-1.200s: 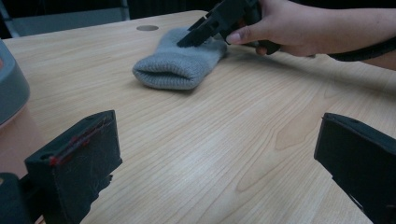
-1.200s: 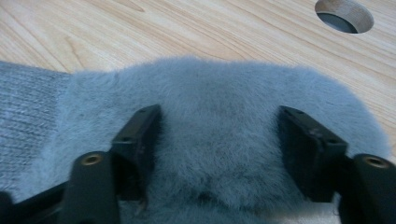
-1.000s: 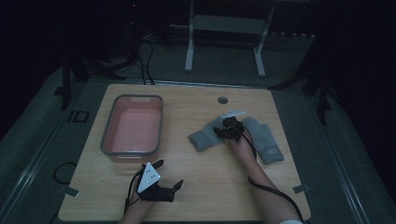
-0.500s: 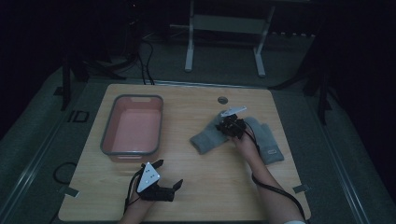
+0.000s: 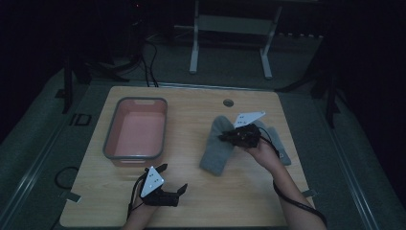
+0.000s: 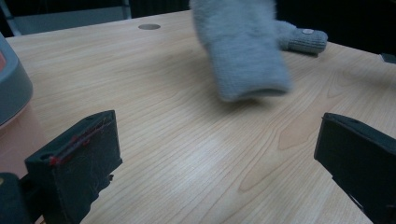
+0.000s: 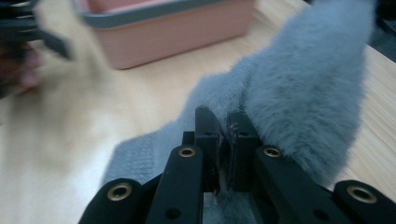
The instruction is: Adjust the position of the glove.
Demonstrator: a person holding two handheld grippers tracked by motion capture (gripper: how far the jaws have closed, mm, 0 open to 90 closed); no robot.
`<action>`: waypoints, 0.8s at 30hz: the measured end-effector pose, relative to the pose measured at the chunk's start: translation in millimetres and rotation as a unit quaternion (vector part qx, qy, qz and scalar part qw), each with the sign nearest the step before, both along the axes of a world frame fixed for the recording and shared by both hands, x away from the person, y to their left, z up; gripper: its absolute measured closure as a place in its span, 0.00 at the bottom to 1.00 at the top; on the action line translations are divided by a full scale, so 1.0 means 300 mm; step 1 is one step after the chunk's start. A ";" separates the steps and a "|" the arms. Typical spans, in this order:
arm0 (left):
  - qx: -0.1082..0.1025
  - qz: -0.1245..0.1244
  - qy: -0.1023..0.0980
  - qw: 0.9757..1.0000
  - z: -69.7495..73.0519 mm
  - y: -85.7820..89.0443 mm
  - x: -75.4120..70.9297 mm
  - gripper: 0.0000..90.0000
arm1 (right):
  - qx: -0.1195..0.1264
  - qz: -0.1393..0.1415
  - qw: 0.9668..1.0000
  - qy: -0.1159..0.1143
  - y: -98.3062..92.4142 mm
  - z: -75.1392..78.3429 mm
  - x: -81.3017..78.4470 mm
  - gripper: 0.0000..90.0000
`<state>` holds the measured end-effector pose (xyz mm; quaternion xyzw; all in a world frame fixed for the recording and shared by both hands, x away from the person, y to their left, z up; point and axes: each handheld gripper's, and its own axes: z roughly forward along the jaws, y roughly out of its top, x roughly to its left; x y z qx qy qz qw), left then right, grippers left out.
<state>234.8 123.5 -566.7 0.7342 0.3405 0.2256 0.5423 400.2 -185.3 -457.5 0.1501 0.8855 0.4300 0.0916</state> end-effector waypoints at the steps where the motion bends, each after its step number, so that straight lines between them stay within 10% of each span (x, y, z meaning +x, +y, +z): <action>1: 0.000 0.000 0.000 1.000 0.000 0.000 0.000 0.01 | 0.000 0.000 1.000 0.000 0.000 0.000 0.000 0.95; 7: 0.002 -0.001 0.000 1.000 0.000 -0.001 0.000 0.01 | -0.030 0.082 0.995 0.042 0.075 -0.075 -0.022 0.95; 19: -0.001 -0.002 0.000 1.000 0.001 -0.001 0.000 0.01 | -0.075 0.113 0.989 0.052 0.181 -0.256 0.054 0.93; 24: -0.001 -0.003 0.001 1.000 0.000 -0.001 -0.001 0.01 | -0.080 0.090 0.992 0.048 0.197 -0.276 0.084 0.55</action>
